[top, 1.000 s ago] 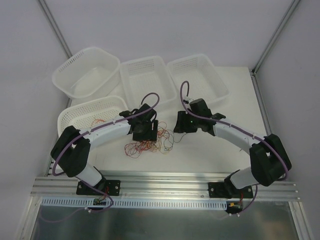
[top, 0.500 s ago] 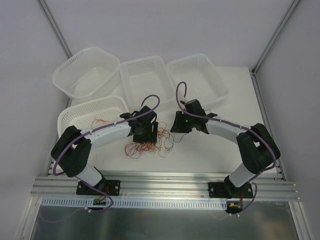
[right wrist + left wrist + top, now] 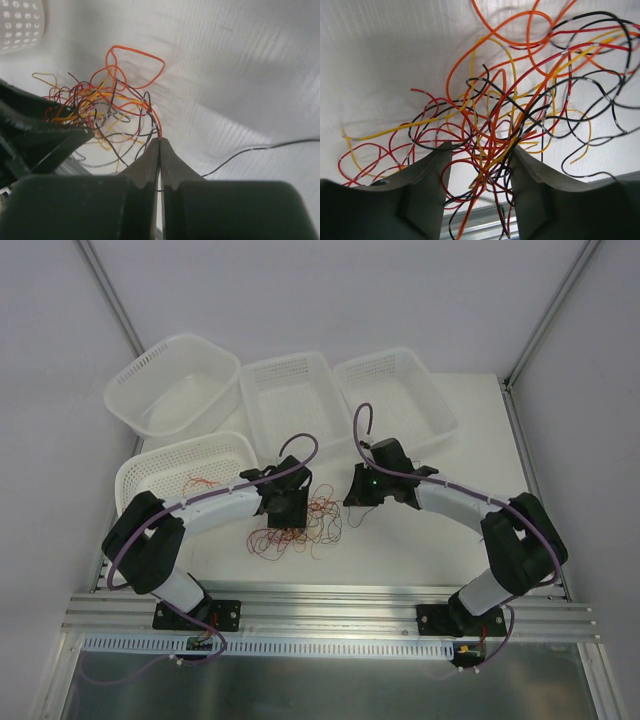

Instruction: Untangle the cables

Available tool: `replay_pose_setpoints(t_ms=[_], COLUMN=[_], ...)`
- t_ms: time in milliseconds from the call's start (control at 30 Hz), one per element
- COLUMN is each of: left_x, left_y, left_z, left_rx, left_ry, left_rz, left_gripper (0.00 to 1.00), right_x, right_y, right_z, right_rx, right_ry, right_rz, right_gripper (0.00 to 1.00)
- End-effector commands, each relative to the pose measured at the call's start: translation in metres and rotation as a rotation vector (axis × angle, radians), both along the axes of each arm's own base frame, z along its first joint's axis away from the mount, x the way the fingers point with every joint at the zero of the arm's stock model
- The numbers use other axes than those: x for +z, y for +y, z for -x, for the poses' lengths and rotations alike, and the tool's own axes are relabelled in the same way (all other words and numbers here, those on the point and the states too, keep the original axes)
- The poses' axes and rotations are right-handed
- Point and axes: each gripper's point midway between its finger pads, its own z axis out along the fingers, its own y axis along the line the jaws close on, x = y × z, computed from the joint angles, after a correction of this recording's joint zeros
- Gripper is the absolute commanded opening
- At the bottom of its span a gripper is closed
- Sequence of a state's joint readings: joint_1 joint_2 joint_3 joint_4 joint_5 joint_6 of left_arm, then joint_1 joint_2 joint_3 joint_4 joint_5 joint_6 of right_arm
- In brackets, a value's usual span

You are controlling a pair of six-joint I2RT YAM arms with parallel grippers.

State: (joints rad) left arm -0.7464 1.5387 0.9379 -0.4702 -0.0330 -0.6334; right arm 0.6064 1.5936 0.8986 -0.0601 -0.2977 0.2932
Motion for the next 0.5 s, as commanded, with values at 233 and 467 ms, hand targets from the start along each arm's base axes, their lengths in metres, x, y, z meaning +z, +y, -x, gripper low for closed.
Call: replay_pose_setpoints(t_ms=[233, 467], left_x=[-0.018, -0.02], left_y=[0.029, 0.04], left_z=[0.009, 0.011], left_rx=[0.086, 0.118], left_ry=[0.044, 0.06], left_rz=[-0.038, -0.034], left_gripper=[0.08, 0.0], right_x=[0.181, 0.287], right_y=[-0.051, -0.111], right_z=[0.005, 0.019], right_rx=[-0.012, -0.138], right_ry=[-0.333, -0.526], right_rz=[-0.018, -0.143], right_gripper=[0.01, 0.01])
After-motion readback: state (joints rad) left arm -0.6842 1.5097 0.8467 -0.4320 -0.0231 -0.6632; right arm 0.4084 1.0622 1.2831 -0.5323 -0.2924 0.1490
